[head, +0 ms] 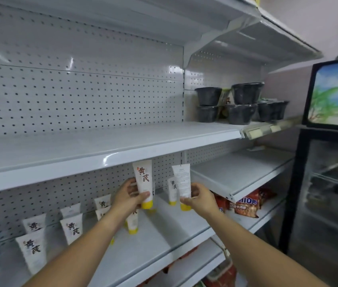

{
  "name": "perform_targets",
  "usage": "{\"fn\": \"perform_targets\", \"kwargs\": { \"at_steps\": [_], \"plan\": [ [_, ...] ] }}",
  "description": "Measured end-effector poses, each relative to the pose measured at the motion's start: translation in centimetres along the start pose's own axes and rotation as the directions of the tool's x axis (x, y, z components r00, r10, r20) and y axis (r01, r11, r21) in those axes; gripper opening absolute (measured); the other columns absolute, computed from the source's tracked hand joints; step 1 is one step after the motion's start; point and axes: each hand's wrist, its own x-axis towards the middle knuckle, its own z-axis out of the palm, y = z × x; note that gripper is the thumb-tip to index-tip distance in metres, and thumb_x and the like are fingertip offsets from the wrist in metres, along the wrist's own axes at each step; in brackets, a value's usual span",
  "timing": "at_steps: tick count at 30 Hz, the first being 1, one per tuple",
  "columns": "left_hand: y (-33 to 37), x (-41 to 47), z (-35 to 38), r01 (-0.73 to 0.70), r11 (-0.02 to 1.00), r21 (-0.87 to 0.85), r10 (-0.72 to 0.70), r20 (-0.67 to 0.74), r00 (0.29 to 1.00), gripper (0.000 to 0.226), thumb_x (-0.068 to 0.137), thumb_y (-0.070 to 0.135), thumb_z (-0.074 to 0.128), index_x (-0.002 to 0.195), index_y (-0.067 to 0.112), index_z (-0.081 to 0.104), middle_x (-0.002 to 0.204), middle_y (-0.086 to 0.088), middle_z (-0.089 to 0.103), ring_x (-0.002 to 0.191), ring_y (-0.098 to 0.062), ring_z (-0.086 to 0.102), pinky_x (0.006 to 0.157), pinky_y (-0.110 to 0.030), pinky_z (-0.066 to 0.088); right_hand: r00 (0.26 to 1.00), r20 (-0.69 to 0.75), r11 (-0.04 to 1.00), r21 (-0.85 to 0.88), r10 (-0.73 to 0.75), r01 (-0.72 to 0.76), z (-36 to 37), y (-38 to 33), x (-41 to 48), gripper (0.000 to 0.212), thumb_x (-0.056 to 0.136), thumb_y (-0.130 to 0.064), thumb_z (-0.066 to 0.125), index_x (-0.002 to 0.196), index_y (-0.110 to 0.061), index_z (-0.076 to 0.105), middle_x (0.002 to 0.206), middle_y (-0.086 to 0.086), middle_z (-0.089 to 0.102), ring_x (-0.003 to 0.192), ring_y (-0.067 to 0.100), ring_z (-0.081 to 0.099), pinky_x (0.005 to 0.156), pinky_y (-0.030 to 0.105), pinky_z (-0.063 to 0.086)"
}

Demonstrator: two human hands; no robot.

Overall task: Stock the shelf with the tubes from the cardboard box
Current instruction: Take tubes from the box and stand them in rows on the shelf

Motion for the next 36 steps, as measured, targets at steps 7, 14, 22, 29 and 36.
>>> {"fn": "perform_targets", "kwargs": {
  "at_steps": [7, 14, 22, 29, 36],
  "plan": [
    [-2.0, 2.9, 2.8, -0.003, 1.0, 0.005, 0.003, 0.038, 0.999, 0.046, 0.079, 0.003, 0.08, 0.115, 0.022, 0.059, 0.104, 0.0, 0.073, 0.093, -0.017, 0.071, 0.08, -0.043, 0.06, 1.0, -0.026, 1.0, 0.003, 0.017, -0.017, -1.0, 2.2, 2.6, 0.043, 0.074, -0.014, 0.084, 0.11, -0.019, 0.061, 0.097, -0.005, 0.071, 0.088, 0.011, 0.07, 0.069, 0.024, 0.057],
    [-3.4, 5.3, 5.6, 0.007, 0.999, 0.044, -0.005, -0.031, 1.0, 0.047, 0.078, 0.001, 0.079, 0.117, 0.019, 0.059, 0.106, -0.005, 0.071, 0.095, -0.022, 0.07, 0.08, -0.042, 0.059, 1.0, 0.008, 1.0, 0.019, 0.0, -0.001, -2.3, 4.5, 5.9, 0.042, 0.075, -0.012, 0.083, 0.108, -0.023, 0.059, 0.103, -0.002, 0.071, 0.089, 0.01, 0.068, 0.063, 0.014, 0.05],
    [-5.4, 6.6, 8.8, 0.036, 0.995, 0.088, -0.02, -0.174, 0.985, 0.049, 0.078, -0.001, 0.079, 0.119, 0.018, 0.057, 0.107, -0.005, 0.069, 0.093, -0.019, 0.069, 0.072, -0.03, 0.056, 0.992, 0.116, 0.998, 0.018, -0.057, 0.055, -3.4, 7.4, 11.0, 0.04, 0.076, -0.015, 0.082, 0.105, -0.026, 0.056, 0.099, -0.004, 0.069, 0.089, 0.01, 0.067, 0.065, 0.015, 0.05],
    [-8.6, 6.5, 9.5, 0.083, 0.989, 0.12, -0.046, -0.283, 0.958, 0.051, 0.077, -0.002, 0.079, 0.119, 0.016, 0.056, 0.111, -0.006, 0.068, 0.095, -0.016, 0.068, 0.08, -0.034, 0.058, 0.972, 0.227, 0.997, 0.058, -0.065, 0.053, -0.7, 10.0, 14.0, 0.048, 0.073, -0.012, 0.083, 0.114, -0.016, 0.058, 0.108, 0.004, 0.068, 0.092, 0.018, 0.067, 0.079, 0.033, 0.057],
    [-11.6, 7.1, 9.6, 0.106, 0.986, 0.132, -0.062, -0.301, 0.952, 0.055, 0.076, -0.005, 0.077, 0.123, 0.012, 0.054, 0.111, -0.009, 0.067, 0.094, -0.019, 0.067, 0.079, -0.032, 0.057, 0.962, 0.268, 0.998, 0.057, -0.052, 0.038, 2.2, 11.3, 14.9, 0.046, 0.073, -0.011, 0.083, 0.11, -0.018, 0.057, 0.106, 0.002, 0.067, 0.089, 0.016, 0.066, 0.072, 0.025, 0.053]
  ]
}}
